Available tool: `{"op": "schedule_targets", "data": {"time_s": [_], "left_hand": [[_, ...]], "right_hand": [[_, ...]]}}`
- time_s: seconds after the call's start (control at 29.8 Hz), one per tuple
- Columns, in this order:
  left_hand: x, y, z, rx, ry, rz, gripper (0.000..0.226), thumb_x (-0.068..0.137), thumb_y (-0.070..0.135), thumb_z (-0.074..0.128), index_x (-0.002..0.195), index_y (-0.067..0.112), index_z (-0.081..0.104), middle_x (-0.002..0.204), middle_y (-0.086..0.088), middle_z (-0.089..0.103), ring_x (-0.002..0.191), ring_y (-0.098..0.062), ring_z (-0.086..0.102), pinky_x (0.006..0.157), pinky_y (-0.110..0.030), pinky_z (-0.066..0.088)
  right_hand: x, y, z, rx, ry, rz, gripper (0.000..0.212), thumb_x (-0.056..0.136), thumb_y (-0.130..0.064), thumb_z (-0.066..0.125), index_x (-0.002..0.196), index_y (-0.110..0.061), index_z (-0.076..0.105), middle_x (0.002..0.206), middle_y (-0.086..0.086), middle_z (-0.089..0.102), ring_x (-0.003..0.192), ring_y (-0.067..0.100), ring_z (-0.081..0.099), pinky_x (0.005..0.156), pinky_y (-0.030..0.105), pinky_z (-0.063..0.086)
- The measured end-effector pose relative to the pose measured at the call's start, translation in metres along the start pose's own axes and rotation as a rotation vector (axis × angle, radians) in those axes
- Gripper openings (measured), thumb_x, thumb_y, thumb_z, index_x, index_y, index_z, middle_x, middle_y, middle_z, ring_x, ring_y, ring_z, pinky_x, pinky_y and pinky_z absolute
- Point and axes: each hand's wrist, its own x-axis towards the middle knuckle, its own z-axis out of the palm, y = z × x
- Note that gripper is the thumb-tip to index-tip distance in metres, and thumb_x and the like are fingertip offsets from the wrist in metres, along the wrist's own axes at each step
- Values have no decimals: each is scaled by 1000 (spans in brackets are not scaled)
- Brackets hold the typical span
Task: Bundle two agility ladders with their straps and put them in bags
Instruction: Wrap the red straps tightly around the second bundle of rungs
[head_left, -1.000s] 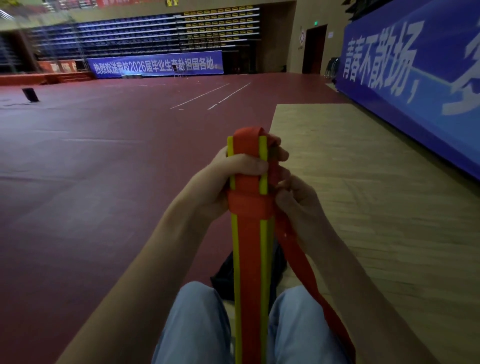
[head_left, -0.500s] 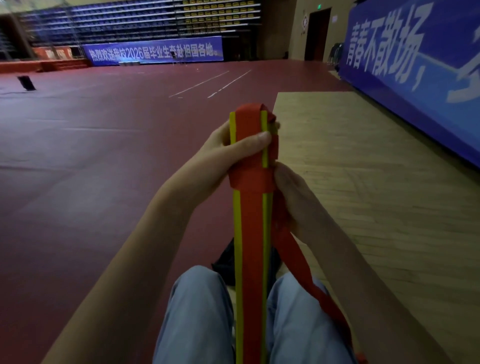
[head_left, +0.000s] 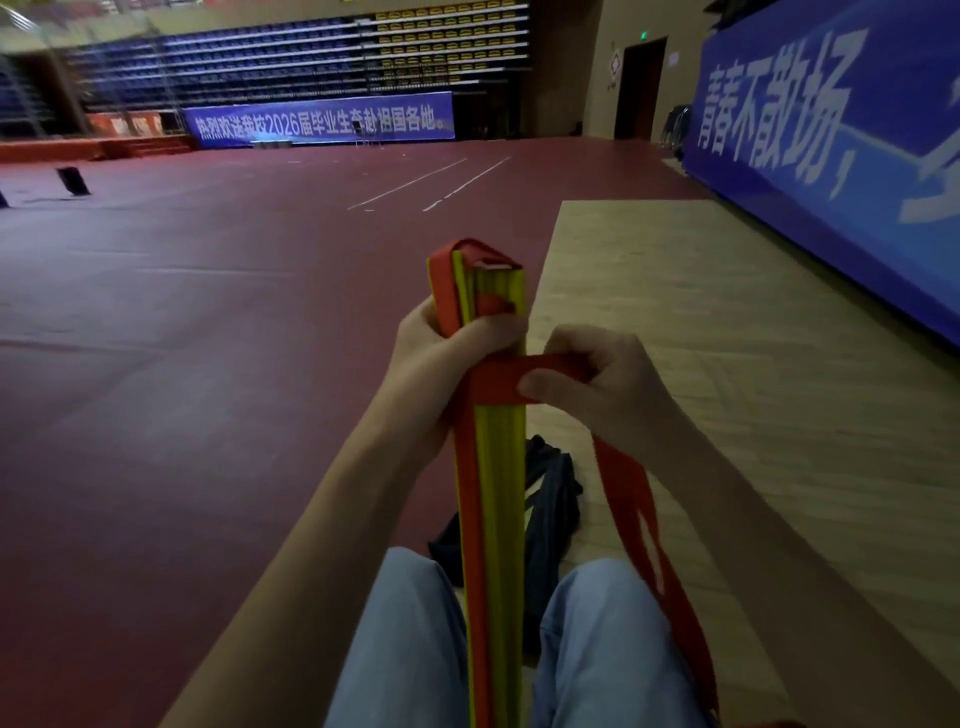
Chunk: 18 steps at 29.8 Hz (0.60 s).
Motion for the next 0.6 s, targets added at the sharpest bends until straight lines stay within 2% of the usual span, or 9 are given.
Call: {"op": "schedule_targets", "data": {"time_s": [0.07,0.13,0.17,0.24,0.3,0.37,0.44,0.54,0.6], "left_hand": [[1,-1,0,-52,-60,-8,35,50,27,71,76,11,56,63,2,59,56,-8,59,54,-21,51],[3,-2,2,-122,-118,-10,40,50,28,70,81,8,55,64,2,60,58,-9,59,55,-22,51],[5,-2,3,-161,-149,-10,42,50,27,70,83,8,56,65,3,61,58,-9,60,55,-22,51],[10,-3,4,-233,-224,-10,44,45,27,79,83,10,64,69,5,65,60,-7,61,57,-21,52],[16,-5,2,-307,-308,-26,50,41,39,88,84,17,74,75,5,68,63,-6,63,59,-21,52],[20,-9,0,-398,-399,-45,54,48,41,87,95,17,75,81,6,68,64,-6,62,62,-21,52],[23,-13,-2,-474,-477,-66,58,56,38,85,106,13,71,83,5,68,66,-7,63,71,-24,53],[28,-18,-3,-551,-555,-85,57,65,33,81,114,8,66,86,2,69,72,-10,65,87,-29,51],[30,-20,-1,-592,-596,-91,58,70,33,78,119,6,62,88,2,68,75,-11,65,91,-32,49]], "right_hand": [[1,2,-1,160,-83,-1,26,59,-45,78,54,-30,58,50,-15,52,49,-3,46,50,9,36],[-1,6,-2,300,-142,12,31,52,-61,76,57,-33,63,55,-18,55,53,-5,49,54,9,39],[-2,7,-4,340,-167,17,31,51,-62,75,59,-35,65,57,-19,56,55,-6,50,55,10,41],[-3,6,-8,345,-206,12,27,48,-56,80,61,-36,66,60,-18,59,58,-5,53,57,11,44],[0,3,-15,242,-197,4,21,49,-39,83,62,-36,66,61,-15,61,57,-3,55,56,13,45],[2,1,-20,98,-153,-11,17,53,-28,80,60,-32,66,58,-9,62,52,0,53,53,14,44],[0,-1,-25,28,-156,-27,13,57,-26,78,61,-32,67,56,-2,62,49,4,52,51,15,42],[-1,2,-27,-19,-182,-4,17,62,-29,79,55,-37,66,44,-8,53,40,2,44,44,11,34],[-1,6,-20,31,-167,7,13,62,-32,75,56,-33,63,43,-10,54,39,0,46,45,10,36]]}}
